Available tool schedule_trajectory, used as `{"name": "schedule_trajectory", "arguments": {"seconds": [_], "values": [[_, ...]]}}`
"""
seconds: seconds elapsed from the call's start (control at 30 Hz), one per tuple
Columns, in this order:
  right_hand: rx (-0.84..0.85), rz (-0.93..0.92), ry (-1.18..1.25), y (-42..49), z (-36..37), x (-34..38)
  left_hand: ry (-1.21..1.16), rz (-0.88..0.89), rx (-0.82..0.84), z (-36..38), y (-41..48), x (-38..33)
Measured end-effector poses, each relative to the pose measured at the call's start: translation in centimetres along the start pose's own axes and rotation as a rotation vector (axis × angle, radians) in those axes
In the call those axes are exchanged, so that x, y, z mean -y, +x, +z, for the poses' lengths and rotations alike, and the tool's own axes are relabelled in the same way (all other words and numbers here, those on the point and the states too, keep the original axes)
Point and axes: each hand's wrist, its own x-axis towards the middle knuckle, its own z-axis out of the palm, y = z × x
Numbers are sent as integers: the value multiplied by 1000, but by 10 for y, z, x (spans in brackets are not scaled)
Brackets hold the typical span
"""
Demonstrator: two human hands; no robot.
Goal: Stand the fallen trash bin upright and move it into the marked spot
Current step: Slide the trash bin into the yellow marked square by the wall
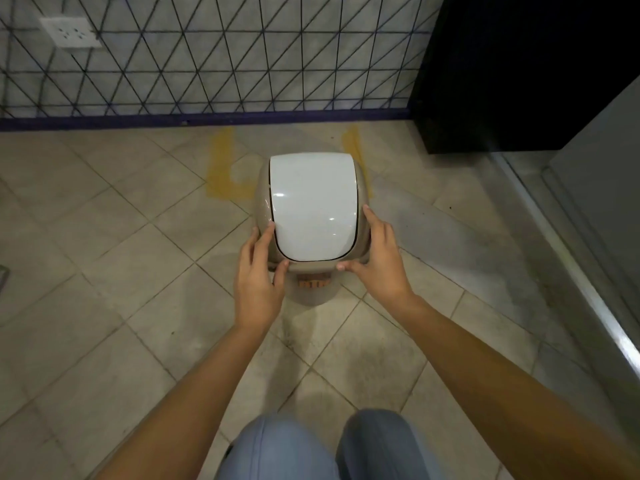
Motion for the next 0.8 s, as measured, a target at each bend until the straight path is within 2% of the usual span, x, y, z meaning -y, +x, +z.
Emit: {"name": "schedule_trajectory", "arguments": {"seconds": [0.27,0.4,0.57,0.8], "values": [[26,57,-7,21,3,7,-26,57,25,-6,26,5],[90,76,-19,29,-4,6,-15,0,51,-4,34,11],[201,104,-54,40,-12,3,-106,-169,158,1,40,23],[144,90,18,55,-8,-1,-196,-219,227,6,59,31]]}}
